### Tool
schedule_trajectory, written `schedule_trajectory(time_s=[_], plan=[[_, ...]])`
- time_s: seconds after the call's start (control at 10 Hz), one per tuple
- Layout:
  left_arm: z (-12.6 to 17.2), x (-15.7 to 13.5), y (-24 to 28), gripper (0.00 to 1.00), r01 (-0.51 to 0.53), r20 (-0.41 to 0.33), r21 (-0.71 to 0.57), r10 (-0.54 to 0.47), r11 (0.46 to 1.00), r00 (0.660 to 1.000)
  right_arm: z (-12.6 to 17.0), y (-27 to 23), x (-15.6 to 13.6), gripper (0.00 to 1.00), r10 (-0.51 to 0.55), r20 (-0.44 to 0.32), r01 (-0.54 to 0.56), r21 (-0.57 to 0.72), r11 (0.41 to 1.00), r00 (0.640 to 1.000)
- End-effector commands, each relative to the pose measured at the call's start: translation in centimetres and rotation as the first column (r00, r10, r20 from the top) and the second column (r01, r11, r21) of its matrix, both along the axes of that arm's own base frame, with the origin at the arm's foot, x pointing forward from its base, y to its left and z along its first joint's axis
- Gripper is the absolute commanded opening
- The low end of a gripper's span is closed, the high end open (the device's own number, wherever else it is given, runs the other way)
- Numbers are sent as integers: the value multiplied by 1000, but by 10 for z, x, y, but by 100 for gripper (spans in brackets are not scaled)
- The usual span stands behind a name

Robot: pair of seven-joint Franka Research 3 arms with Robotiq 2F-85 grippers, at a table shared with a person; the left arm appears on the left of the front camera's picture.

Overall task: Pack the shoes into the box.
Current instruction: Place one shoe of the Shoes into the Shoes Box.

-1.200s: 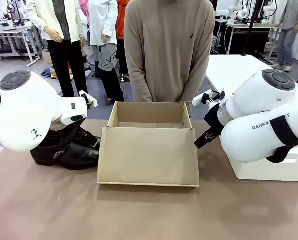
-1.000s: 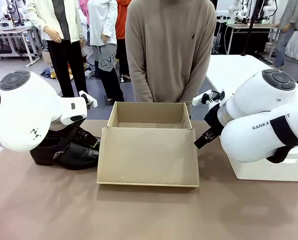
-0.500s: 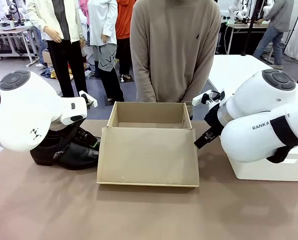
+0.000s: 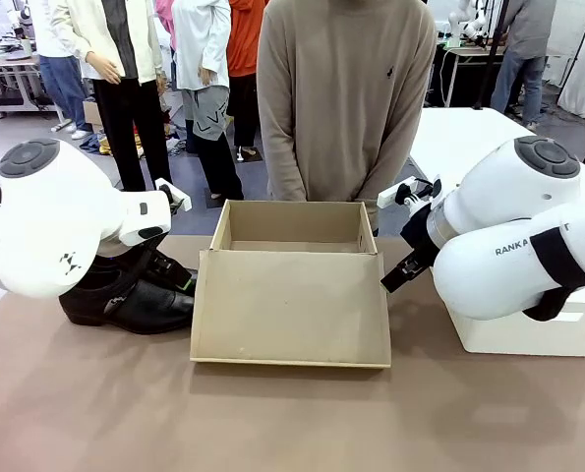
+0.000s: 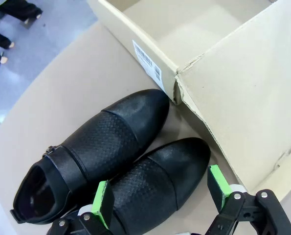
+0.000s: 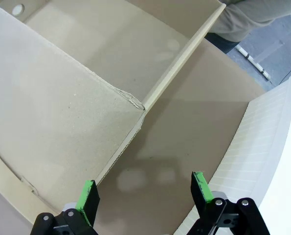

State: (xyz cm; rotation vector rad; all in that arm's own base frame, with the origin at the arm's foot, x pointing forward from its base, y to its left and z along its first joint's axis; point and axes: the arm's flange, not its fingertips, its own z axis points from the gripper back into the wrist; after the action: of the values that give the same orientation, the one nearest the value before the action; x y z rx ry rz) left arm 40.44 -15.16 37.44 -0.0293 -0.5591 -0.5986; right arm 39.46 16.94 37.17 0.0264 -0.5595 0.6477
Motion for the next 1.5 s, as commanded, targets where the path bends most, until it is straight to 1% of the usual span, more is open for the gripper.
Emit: schedule_trajectory(time_s=[0.0,0.2,0.3,0.5,0.7,0.9,1.1,1.2,1.3,1.4], plan=[[1,0,0,100,0,2,-1,0,1000,1000,0,0,0,100,0,0,0,1,1000,1000],[0,0,0,100,0,0,0,0,1000,1000,0,0,0,100,0,0,0,0,1000,1000],[14,2,0,100,13,9,11,-13,1000,1000,11,-3,4,100,-7,-7,7,6,1000,1000],[47,1,-2,100,35,42,38,-37,999,998,42,-9,4,100,24,-30,-23,41,999,999],[74,-4,0,100,55,35,45,-57,997,998,71,-14,1,100,72,-37,-69,65,995,997],[101,-12,1,100,75,44,66,-78,995,996,99,-19,-5,100,108,-19,-106,58,993,994],[117,-18,4,100,94,67,67,-98,993,993,113,-23,-10,100,135,-5,-134,67,989,991],[119,-17,6,100,127,77,47,-131,991,988,116,-26,-12,100,163,4,-163,86,983,987],[126,-19,10,100,219,105,46,-223,975,969,123,-33,-17,100,236,26,-237,127,963,971],[135,-21,14,100,281,132,67,-288,957,949,130,-39,-22,100,284,49,-288,151,946,958]])
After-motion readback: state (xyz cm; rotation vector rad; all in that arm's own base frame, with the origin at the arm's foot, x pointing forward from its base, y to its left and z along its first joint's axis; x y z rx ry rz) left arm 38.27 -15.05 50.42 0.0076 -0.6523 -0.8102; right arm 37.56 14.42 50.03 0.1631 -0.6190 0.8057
